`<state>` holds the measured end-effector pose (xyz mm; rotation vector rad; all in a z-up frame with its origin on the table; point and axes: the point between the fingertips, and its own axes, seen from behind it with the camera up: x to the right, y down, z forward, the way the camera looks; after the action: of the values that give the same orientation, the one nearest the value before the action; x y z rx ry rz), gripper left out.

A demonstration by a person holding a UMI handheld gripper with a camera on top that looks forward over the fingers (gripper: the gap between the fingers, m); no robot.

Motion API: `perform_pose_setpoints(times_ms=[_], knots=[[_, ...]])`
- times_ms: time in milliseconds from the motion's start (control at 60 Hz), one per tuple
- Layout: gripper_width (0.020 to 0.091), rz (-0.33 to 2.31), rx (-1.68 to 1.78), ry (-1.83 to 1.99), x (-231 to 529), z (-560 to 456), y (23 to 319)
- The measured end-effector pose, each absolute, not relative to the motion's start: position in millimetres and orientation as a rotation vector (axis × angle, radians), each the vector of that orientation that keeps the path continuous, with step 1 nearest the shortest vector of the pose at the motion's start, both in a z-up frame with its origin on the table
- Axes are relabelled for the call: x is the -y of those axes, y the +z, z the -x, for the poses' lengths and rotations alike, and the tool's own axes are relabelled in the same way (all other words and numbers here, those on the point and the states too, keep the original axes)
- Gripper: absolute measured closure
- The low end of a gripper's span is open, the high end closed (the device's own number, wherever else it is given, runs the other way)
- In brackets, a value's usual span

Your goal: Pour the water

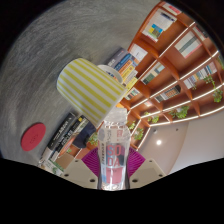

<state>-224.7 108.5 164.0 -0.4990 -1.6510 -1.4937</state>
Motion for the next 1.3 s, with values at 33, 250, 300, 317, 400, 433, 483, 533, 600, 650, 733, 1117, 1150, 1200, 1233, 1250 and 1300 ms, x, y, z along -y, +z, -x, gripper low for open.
perform_pose_setpoints(times_ms=[33, 250, 300, 317, 400, 433, 483, 533, 600, 650, 733, 1117, 1150, 1200, 1233, 1250, 1300], knots=[[0.0762, 0.503, 1.646, -1.496, -108.1, 223.8, 164.4], [0.0761, 0.885, 1.469, -1.212, -105.3, 190.8, 171.4], [0.0763, 1.064, 1.344, -1.062, -101.9, 177.6, 170.5], [0.0763, 1.123, 1.309, -0.992, -105.0, 171.6, 169.6], [0.0761, 1.376, 1.097, -0.681, -98.6, 157.0, 166.2], [0.0761, 1.447, 0.996, -0.563, -98.7, 158.4, 160.4], [0.0762, 1.547, 0.862, -0.345, -98.2, 147.0, 160.8], [0.0761, 1.634, 0.742, -0.17, -97.8, 144.3, 153.8], [0.076, 1.69, 0.618, 0.022, -101.3, 137.8, 139.5], [0.076, 1.694, 0.553, 0.109, -104.6, 132.1, 136.5], [0.076, 1.695, 0.459, 0.222, -109.1, 133.5, 130.1], [0.0754, 1.674, 0.391, 0.327, -110.3, 148.9, 97.5], [0.0754, 1.663, 0.389, 0.32, -108.5, 149.4, 98.2], [0.0755, 1.656, 0.395, 0.302, -107.1, 149.1, 98.1], [0.0754, 1.659, 0.388, 0.301, -107.0, 149.0, 98.6], [0.0742, 1.661, 0.384, 0.302, -107.1, 149.3, 98.7], [0.0708, 1.665, 0.378, 0.301, -107.8, 148.8, 98.8]])
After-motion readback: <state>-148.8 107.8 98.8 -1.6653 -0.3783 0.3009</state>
